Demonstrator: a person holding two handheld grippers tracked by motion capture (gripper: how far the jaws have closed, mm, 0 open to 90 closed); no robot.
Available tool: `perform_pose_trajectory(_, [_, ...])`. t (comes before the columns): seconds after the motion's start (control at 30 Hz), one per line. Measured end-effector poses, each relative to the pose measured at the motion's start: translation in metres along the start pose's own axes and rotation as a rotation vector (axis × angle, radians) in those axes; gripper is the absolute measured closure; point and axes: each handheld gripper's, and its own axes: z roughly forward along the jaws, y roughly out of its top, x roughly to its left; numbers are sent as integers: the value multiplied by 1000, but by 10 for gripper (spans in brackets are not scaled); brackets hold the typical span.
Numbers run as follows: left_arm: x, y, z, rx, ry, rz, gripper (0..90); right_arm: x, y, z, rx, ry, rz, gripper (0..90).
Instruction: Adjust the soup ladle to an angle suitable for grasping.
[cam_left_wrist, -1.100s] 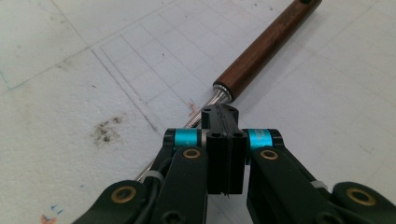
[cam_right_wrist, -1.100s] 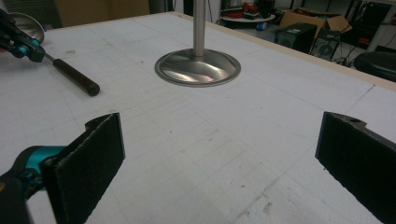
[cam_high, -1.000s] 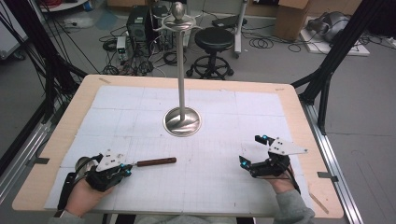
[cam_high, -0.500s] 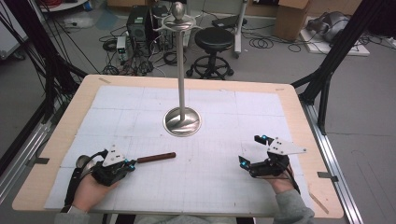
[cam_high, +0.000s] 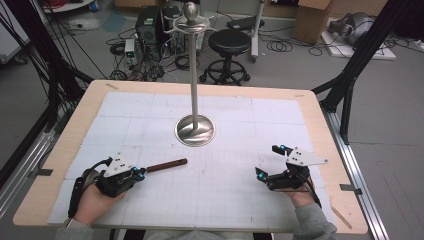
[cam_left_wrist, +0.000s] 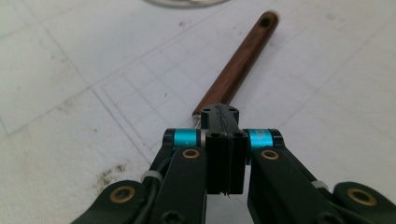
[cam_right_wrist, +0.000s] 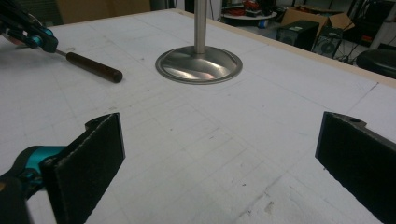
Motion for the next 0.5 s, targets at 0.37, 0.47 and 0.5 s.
perform_pose_trajectory(0.37, [3,-8,-14,-50,-90,30,369,1,1,-1,-17,9,11,3])
perform_pose_trajectory(0.47, [3,-5,-17,-68,-145,37,284,0,1,-1,-20,8,6,3])
perform_pose_trajectory(0.5, [3,-4,-17,-72,-161,33,251,0,1,-1,-21,8,8,3])
